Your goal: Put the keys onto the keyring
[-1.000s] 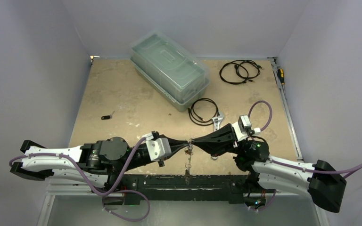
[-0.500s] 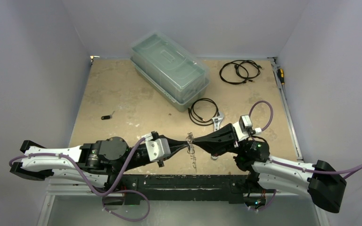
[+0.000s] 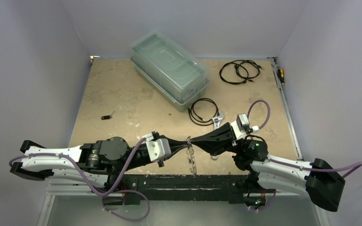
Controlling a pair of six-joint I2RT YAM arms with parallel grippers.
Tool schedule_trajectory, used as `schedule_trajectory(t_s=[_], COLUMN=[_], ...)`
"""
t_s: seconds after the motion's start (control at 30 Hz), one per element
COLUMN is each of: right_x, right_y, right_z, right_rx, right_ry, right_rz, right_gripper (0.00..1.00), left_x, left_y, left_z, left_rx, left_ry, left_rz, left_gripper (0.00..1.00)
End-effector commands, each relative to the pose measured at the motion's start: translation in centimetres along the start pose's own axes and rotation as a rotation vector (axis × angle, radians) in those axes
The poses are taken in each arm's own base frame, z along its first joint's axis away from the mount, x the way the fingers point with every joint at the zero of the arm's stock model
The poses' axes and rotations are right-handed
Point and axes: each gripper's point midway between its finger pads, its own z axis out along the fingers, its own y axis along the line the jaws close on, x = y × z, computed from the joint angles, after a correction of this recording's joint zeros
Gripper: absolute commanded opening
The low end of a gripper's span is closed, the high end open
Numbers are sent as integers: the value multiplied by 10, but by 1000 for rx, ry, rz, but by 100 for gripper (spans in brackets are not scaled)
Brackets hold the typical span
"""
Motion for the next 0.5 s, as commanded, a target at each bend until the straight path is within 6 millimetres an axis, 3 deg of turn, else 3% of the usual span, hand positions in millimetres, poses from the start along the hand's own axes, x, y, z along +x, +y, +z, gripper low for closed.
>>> schedule_trajectory(t_s=[0.0,0.47], right_x=[-32,-43], right_y=[12,18], right_z=[8,8], right_rx=[-56,-84], right_ry=[-117,-160], right_rz=[-59,-66], right_gripper=[0,0], left_x=[-28,-26], left_y=[-4,-4], left_z=[-3,-5], left_rx=[40,41], left_ry=[-79,-77], left_rz=[-29,-34], left_gripper=[0,0])
